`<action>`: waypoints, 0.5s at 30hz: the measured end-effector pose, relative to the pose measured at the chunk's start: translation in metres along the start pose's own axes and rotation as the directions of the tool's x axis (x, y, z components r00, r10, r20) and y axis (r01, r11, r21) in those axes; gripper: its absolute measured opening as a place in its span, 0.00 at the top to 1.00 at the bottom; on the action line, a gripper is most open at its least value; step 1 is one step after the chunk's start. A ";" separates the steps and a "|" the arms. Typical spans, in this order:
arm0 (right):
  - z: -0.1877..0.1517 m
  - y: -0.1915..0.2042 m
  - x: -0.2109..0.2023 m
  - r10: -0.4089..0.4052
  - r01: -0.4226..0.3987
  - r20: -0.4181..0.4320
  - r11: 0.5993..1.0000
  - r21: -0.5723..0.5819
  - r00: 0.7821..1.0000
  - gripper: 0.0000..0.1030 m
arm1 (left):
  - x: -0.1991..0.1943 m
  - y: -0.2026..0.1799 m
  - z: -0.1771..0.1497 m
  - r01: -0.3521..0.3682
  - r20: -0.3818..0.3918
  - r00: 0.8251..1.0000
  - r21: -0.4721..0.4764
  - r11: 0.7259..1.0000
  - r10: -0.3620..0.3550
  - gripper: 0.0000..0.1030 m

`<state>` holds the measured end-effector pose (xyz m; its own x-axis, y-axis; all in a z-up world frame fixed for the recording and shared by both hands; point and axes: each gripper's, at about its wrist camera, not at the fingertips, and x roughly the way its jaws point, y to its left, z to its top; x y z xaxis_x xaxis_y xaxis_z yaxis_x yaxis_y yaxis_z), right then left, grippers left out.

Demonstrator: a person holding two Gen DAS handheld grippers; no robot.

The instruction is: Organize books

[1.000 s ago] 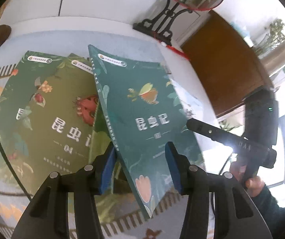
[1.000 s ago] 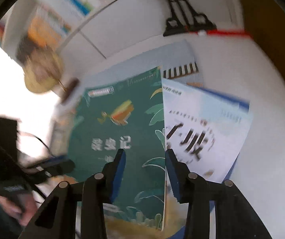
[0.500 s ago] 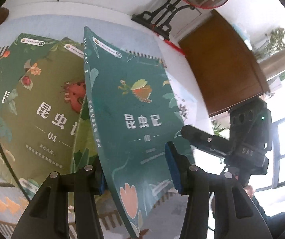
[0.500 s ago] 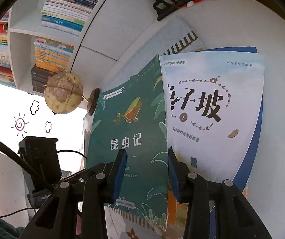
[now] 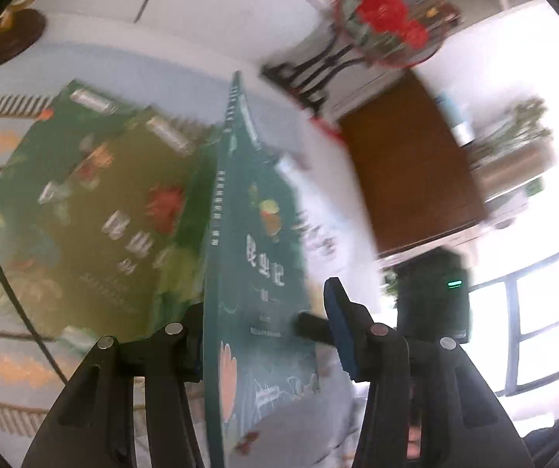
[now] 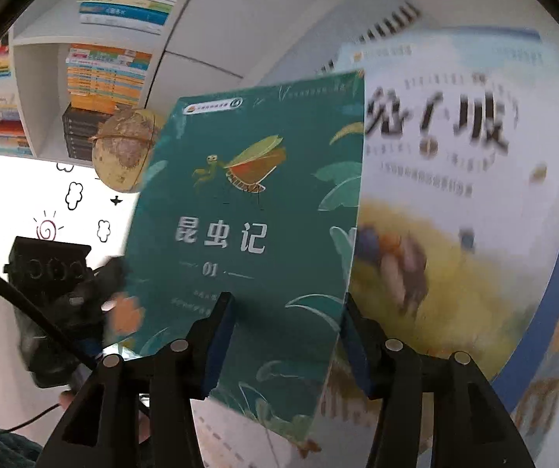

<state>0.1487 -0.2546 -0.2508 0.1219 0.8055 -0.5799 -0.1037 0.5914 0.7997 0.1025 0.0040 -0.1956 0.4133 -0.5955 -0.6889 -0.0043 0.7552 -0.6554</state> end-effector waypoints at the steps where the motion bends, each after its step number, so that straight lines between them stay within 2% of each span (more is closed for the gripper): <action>1: -0.003 0.000 -0.001 0.001 -0.001 -0.008 1.000 0.005 1.000 0.48 | 0.004 0.009 -0.004 0.012 -0.024 1.000 -0.039 0.999 -0.013 0.56; 4: -0.016 0.000 -0.007 -0.005 0.006 -0.033 0.999 0.033 0.999 0.46 | 0.010 0.027 -0.016 0.036 -0.055 0.998 -0.113 0.993 -0.043 0.56; 6: -0.031 -0.007 -0.013 0.010 -0.006 -0.050 0.998 0.070 0.999 0.46 | 0.013 0.033 -0.025 0.044 -0.074 0.996 -0.139 0.989 -0.054 0.61; 8: -0.052 -0.015 -0.019 0.033 -0.025 -0.066 0.993 0.116 0.997 0.46 | 0.013 0.033 -0.030 0.045 -0.089 0.994 -0.131 0.990 -0.057 0.61; 12: -0.083 -0.027 -0.018 -0.002 0.018 -0.109 0.989 0.146 0.994 0.46 | 0.020 0.028 -0.036 0.056 -0.133 0.989 -0.107 0.993 -0.070 0.61; 15: -0.088 -0.034 -0.018 0.053 -0.045 -0.043 0.985 0.168 0.998 0.46 | 0.023 0.030 -0.040 0.053 -0.157 0.985 -0.100 0.994 -0.068 0.61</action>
<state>0.0629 -0.2856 -0.2813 0.0734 0.8368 -0.5425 0.0577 0.5395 0.8400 0.0758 0.0023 -0.2436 0.2649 -0.6812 -0.6825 -0.0733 0.6916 -0.7186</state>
